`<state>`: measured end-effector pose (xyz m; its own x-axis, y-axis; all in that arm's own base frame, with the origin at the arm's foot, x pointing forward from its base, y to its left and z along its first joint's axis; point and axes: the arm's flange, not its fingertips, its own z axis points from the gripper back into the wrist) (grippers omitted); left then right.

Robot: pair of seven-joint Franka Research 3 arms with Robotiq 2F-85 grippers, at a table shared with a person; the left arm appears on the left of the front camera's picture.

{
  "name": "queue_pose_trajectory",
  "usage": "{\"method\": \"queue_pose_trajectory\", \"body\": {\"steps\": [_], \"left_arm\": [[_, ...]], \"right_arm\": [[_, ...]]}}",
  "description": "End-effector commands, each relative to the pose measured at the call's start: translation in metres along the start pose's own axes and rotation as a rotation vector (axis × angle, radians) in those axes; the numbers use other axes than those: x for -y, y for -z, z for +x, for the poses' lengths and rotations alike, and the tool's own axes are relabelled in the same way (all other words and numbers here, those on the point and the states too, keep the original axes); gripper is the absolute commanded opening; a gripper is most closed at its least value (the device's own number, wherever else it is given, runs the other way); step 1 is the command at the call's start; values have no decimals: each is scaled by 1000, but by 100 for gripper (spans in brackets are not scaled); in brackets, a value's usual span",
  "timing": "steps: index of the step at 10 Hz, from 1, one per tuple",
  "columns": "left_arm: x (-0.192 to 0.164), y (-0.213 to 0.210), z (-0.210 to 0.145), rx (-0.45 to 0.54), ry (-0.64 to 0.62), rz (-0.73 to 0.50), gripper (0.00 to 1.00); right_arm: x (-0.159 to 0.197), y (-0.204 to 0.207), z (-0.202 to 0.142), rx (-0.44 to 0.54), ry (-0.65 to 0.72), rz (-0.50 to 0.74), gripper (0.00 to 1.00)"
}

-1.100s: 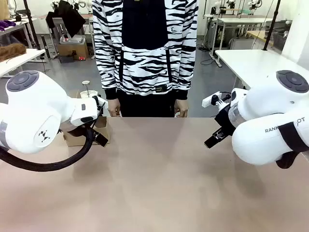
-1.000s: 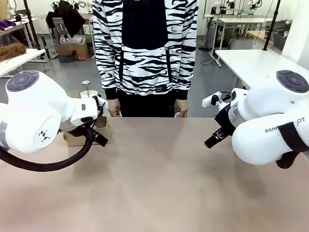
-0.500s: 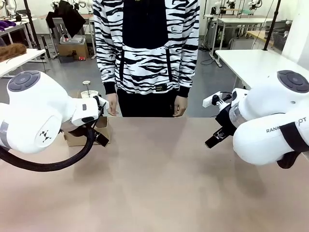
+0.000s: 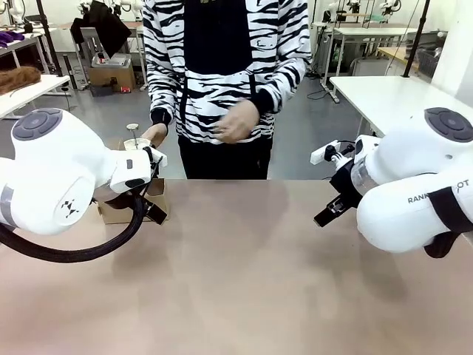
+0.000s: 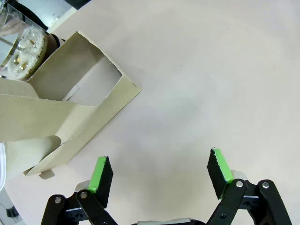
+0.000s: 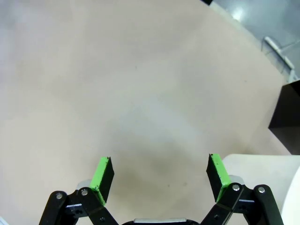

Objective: Pour a drink into a cup and package it in a carrier.
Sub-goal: Pick up the 600 ml Paper Cup and place it in the middle top area of the table.

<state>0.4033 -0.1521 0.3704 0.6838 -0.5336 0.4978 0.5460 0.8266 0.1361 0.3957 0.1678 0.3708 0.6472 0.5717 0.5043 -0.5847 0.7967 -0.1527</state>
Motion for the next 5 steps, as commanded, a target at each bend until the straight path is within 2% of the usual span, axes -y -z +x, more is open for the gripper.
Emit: {"method": "queue_pose_trajectory", "body": {"steps": [1,3,5], "left_arm": [[0,0,0,0,0,0,100],[0,0,0,0,0,0,100],[0,0,0,0,0,0,100]], "right_arm": [[18,-17,20,9,-6,10,100],[58,-54,43,48,-46,63,100],[104,-95,52,132,-59,198,100]]}}
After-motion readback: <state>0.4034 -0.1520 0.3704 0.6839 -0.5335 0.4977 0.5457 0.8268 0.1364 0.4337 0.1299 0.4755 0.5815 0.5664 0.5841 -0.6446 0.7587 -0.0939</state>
